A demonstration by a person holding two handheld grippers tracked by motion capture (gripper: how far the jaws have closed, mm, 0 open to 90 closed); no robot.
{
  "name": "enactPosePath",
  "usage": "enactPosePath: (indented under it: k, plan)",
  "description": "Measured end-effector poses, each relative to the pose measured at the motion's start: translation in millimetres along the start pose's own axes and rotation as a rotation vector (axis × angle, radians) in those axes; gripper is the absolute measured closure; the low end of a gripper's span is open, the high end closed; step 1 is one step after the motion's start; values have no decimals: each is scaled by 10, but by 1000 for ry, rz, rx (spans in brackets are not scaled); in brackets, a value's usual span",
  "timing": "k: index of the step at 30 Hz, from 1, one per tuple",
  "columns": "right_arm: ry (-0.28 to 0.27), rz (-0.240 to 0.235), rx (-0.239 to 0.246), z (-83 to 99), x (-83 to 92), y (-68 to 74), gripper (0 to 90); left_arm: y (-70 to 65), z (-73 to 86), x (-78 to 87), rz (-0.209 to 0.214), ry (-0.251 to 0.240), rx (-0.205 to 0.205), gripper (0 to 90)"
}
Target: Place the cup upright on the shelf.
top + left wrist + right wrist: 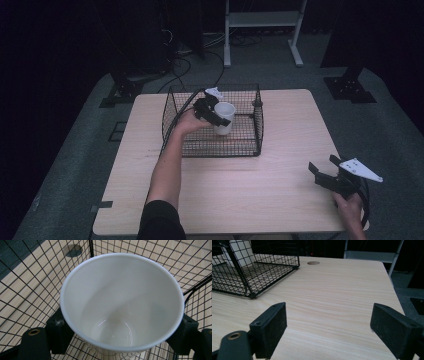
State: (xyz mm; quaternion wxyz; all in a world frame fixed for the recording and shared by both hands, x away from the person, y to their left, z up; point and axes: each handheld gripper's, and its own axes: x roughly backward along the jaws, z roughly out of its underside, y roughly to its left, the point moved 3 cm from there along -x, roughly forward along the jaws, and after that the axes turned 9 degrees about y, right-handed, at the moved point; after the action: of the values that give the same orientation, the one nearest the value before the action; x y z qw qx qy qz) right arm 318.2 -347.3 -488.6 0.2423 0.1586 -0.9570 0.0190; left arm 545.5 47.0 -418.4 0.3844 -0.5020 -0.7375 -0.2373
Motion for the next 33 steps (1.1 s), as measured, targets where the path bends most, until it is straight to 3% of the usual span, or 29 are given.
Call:
enactPosePath:
  k: [13, 30, 33]
  plan:
    - [-2, -1, 0, 0, 1, 0, 130, -5, 32, -153, 13, 51, 0, 209]
    - [-2, -1, 0, 0, 1, -1, 130, -11, 54, -133, 5, 60, -6, 201]
    - [-2, -1, -1, 0, 1, -1, 130, -20, 75, -127, -16, 48, -12, 193]
